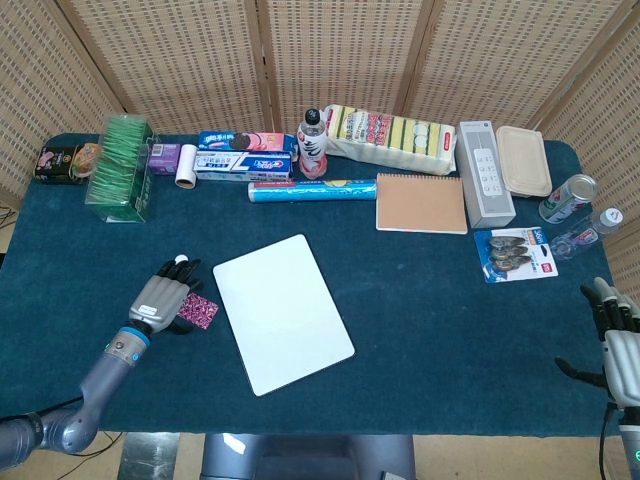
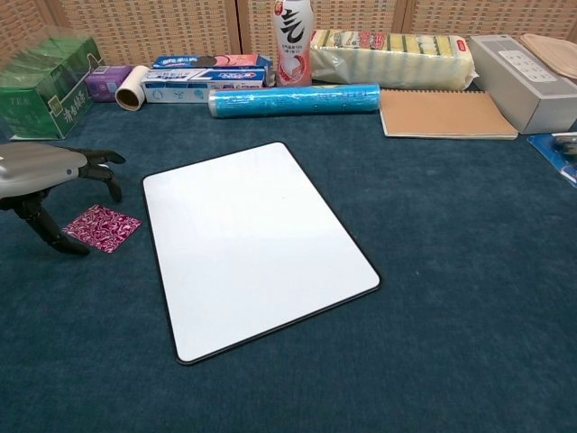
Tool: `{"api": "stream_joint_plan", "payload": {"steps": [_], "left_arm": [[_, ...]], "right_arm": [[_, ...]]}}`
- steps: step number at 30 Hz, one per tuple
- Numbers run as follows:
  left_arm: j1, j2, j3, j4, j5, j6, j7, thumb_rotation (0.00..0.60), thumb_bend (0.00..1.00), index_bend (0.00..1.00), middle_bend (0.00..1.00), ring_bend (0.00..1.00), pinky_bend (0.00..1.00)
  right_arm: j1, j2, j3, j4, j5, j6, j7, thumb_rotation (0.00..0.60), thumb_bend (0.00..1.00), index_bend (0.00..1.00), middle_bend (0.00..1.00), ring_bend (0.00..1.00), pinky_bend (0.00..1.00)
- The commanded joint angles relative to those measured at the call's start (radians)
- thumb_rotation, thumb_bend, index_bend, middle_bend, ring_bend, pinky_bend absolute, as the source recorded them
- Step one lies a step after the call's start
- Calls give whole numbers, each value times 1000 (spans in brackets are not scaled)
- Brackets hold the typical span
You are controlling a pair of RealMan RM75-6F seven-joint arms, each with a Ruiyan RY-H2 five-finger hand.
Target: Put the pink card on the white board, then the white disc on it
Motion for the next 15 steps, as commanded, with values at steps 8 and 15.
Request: {"api": "stream_joint_plan", "payload": {"steps": [8,15], "left_arm": [[-17,5,4,-16,-53,-10,26,600,141,285,0,0,47],[-27,8,8,-19,-75,-11,30,600,188,327,0,0,47]], "right_arm": [[1,1,1,0,3,-4,3,600,0,34,0,0,0],[1,2,1,-1,3,-4,5,600,0,33,0,0,0]]}}
